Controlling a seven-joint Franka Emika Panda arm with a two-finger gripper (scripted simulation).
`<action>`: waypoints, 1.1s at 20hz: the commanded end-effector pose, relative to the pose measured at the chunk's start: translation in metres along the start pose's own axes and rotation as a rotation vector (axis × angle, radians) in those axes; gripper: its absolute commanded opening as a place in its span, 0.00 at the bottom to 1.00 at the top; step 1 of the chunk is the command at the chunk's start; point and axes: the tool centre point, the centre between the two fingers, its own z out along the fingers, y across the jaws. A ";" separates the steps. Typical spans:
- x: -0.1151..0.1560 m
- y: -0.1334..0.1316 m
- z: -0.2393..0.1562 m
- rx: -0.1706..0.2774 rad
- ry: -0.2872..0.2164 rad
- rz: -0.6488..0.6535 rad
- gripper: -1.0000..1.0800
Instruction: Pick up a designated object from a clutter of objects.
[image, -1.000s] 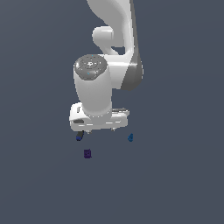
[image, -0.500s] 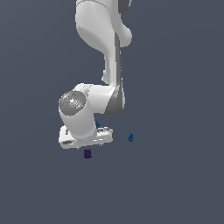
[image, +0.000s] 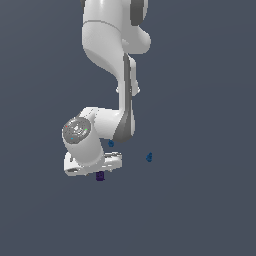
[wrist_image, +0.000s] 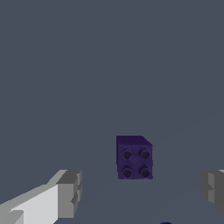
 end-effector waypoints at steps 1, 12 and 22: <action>0.001 0.001 0.002 -0.001 0.002 -0.002 0.96; -0.001 0.001 0.036 0.000 0.001 -0.002 0.96; 0.001 0.002 0.052 -0.001 0.002 -0.002 0.00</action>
